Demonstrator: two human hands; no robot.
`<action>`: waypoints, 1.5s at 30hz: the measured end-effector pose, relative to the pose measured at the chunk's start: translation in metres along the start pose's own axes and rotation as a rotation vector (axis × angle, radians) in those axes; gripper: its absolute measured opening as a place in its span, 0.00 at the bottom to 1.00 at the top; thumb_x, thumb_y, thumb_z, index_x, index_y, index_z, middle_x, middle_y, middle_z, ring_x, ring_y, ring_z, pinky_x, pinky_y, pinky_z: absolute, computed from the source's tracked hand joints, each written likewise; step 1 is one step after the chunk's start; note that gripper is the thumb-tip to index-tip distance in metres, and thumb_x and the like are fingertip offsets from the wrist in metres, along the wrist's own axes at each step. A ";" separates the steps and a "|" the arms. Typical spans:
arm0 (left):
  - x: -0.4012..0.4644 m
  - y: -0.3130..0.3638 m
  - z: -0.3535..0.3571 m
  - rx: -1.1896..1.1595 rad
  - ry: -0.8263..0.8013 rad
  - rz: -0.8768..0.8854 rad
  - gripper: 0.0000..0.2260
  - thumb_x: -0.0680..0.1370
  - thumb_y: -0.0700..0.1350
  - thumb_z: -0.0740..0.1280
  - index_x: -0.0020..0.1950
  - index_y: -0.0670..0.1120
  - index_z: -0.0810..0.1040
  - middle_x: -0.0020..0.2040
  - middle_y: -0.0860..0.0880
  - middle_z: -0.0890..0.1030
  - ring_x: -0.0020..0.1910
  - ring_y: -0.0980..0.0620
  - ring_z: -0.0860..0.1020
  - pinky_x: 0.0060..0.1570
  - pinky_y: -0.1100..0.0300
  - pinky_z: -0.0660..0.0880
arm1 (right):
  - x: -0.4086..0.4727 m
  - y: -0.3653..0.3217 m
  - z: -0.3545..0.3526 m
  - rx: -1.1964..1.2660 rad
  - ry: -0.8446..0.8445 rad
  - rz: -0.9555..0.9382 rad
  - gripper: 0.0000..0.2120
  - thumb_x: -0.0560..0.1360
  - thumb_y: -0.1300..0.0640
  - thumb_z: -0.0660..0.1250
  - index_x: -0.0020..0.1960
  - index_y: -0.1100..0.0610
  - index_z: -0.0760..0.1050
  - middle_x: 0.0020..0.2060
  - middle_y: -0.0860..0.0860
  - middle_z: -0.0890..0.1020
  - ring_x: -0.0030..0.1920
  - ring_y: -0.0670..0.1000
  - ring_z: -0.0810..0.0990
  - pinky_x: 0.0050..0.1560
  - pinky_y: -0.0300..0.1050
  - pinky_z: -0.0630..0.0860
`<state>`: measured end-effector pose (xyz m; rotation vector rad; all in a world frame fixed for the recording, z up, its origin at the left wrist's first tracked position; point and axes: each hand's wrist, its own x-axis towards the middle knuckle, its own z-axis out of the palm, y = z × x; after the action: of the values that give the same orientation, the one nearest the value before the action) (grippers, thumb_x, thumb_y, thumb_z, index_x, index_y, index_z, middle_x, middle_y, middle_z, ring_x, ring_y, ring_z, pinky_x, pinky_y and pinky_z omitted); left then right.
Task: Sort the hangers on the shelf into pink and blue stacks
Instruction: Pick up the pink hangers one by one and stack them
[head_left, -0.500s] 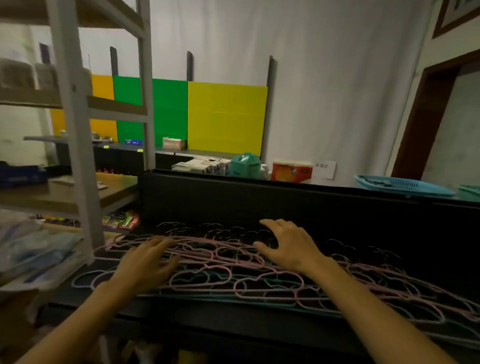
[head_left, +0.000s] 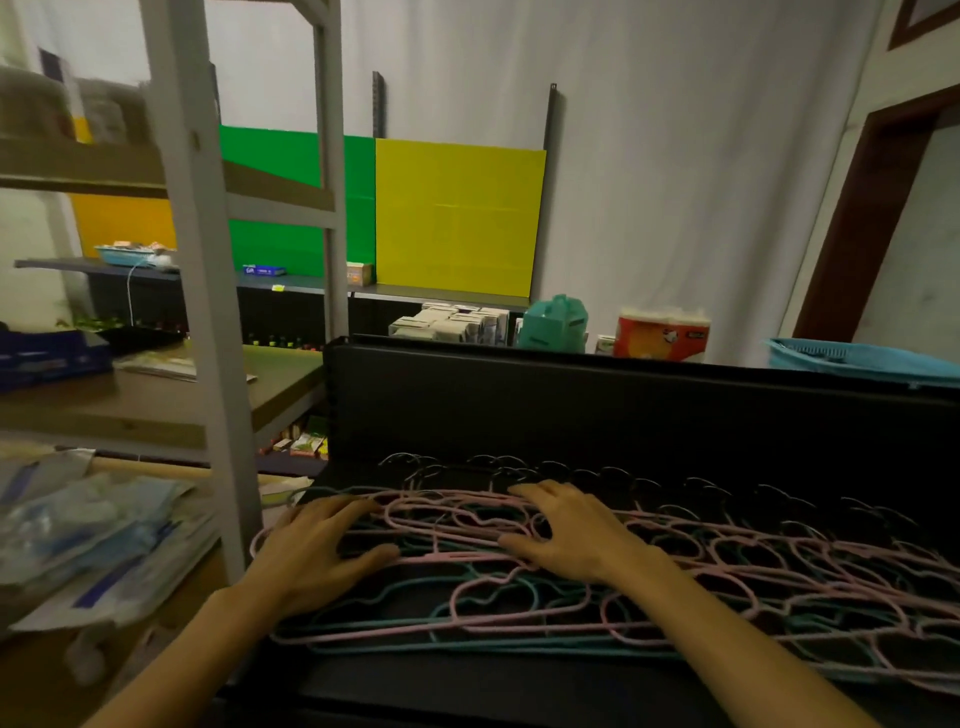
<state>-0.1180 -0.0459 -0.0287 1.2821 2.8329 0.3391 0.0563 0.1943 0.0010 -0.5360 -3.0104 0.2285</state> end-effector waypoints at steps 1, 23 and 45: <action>0.002 0.001 0.002 -0.018 -0.010 0.026 0.47 0.59 0.82 0.43 0.74 0.61 0.55 0.76 0.52 0.59 0.73 0.51 0.59 0.72 0.49 0.57 | 0.003 -0.002 0.002 -0.003 -0.003 0.000 0.36 0.74 0.31 0.60 0.76 0.47 0.58 0.73 0.50 0.65 0.70 0.53 0.65 0.69 0.53 0.64; 0.026 -0.007 0.013 -0.097 0.012 0.157 0.51 0.56 0.82 0.51 0.75 0.59 0.56 0.75 0.55 0.60 0.72 0.53 0.59 0.72 0.51 0.59 | 0.009 0.030 -0.006 0.232 0.086 0.002 0.46 0.59 0.27 0.71 0.72 0.44 0.64 0.66 0.43 0.71 0.66 0.46 0.69 0.67 0.49 0.70; 0.048 0.184 0.023 -0.117 0.121 0.569 0.40 0.65 0.77 0.56 0.73 0.62 0.58 0.73 0.58 0.64 0.68 0.56 0.63 0.67 0.55 0.63 | -0.176 0.164 -0.060 -0.082 0.405 0.349 0.48 0.62 0.26 0.61 0.75 0.51 0.63 0.66 0.49 0.66 0.62 0.49 0.63 0.64 0.47 0.66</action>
<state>-0.0112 0.1115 -0.0101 2.0798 2.4268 0.5932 0.2823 0.2932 0.0258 -0.9828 -2.5285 0.0099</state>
